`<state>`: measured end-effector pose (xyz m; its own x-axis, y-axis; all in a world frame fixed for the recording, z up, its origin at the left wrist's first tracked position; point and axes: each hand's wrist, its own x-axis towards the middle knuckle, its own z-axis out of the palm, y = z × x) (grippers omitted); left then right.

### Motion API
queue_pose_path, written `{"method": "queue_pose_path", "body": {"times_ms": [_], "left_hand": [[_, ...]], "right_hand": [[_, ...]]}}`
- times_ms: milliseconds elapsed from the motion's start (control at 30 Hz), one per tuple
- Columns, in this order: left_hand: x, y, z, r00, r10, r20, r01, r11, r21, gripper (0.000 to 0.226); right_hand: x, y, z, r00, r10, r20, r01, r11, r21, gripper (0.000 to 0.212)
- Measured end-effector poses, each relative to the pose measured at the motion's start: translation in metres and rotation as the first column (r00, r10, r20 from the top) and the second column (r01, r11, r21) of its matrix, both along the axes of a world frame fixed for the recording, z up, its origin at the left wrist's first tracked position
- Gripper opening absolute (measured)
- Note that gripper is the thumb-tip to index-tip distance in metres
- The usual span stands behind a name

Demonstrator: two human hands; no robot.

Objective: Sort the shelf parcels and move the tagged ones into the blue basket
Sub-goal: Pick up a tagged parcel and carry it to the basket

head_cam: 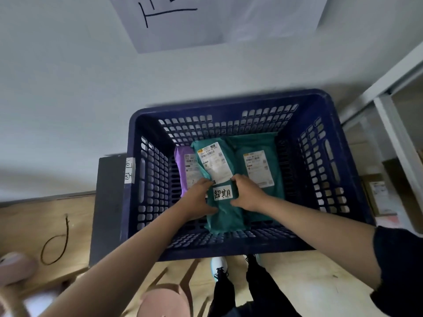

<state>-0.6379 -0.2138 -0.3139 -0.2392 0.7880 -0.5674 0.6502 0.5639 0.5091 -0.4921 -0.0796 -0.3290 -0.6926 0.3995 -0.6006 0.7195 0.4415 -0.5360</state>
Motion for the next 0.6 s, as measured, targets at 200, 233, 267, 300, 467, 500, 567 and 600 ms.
{"method": "queue_pose_path", "body": {"times_ms": [200,233,267,300,467,500,567,600], "left_hand": [[-0.006,-0.004,0.002,0.994,-0.080,-0.071,0.079,0.997,-0.021,0.078],[-0.006,-0.004,0.006,0.990,-0.093,-0.108,0.090,0.995,-0.031,0.076],[-0.006,-0.005,0.011,0.981,-0.113,-0.160,0.107,0.993,-0.046,0.075],[-0.007,-0.005,0.017,0.966,-0.139,-0.219,0.129,0.990,-0.063,0.074],[-0.006,-0.011,0.055,0.932,-0.133,-0.339,0.129,0.991,-0.033,0.073],[-0.005,-0.013,0.063,0.925,-0.114,-0.362,0.119,0.993,-0.009,0.073],[-0.001,-0.018,0.077,0.907,-0.095,-0.410,0.120,0.992,0.035,0.075],[0.001,-0.021,0.082,0.902,-0.084,-0.424,0.120,0.991,0.059,0.075]], "right_hand": [[0.006,0.010,0.005,0.996,0.089,0.019,-0.090,0.995,0.043,0.070],[0.006,0.012,0.010,0.995,0.097,0.023,-0.099,0.993,0.068,0.068],[0.006,0.014,0.017,0.995,0.100,0.026,-0.102,0.990,0.096,0.066],[0.007,0.016,0.024,0.995,0.099,0.023,-0.101,0.987,0.124,0.065],[0.025,0.017,0.072,0.997,0.051,-0.056,-0.037,0.973,0.229,0.061],[0.032,0.015,0.082,0.996,0.037,-0.082,-0.015,0.966,0.257,0.060],[0.048,0.009,0.100,0.992,0.020,-0.126,0.023,0.944,0.329,0.057],[0.058,0.005,0.108,0.989,0.008,-0.144,0.045,0.932,0.359,0.056]]}}
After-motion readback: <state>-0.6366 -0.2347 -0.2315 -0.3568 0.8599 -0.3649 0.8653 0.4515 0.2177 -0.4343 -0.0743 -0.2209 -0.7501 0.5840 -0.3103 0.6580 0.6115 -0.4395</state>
